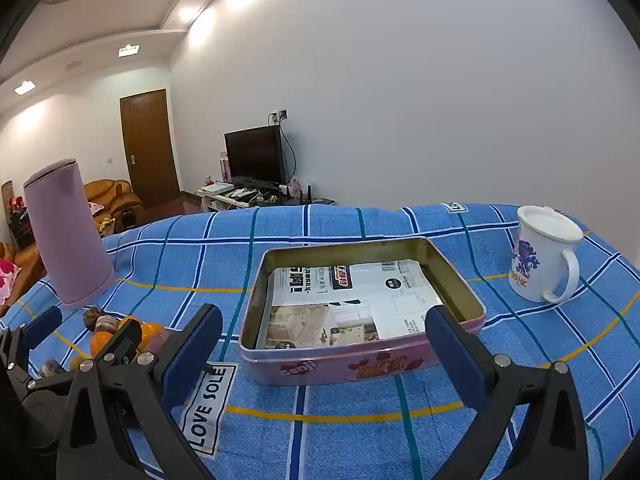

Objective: Organize fruits

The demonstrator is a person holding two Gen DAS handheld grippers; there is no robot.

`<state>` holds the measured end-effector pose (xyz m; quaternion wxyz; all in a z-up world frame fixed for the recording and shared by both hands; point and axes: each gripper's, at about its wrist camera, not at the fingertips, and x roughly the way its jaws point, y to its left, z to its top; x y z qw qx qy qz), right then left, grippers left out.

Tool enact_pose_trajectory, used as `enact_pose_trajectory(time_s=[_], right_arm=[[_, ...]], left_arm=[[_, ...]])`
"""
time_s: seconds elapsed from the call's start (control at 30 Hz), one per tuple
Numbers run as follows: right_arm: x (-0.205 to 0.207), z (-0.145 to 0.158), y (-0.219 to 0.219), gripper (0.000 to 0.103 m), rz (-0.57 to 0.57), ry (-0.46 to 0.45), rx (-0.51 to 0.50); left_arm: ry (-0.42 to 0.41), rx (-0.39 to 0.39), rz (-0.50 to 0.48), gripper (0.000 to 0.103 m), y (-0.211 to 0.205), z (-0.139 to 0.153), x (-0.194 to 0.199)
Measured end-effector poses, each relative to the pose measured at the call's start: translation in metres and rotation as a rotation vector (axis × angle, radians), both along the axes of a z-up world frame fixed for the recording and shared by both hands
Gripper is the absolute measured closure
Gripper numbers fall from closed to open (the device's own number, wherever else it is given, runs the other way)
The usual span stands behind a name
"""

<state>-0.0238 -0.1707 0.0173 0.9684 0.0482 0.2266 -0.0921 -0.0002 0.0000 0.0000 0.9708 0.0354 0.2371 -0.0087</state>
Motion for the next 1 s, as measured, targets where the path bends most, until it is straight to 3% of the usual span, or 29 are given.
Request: enact_pose_trajectory(time_s=[1.0], right_arm=[[0.0016, -0.0019, 0.0008, 0.001, 0.005, 0.014, -0.002]], left_arm=[[0.028, -0.005, -0.006, 0.0, 0.0021, -0.0032, 0.0042]])
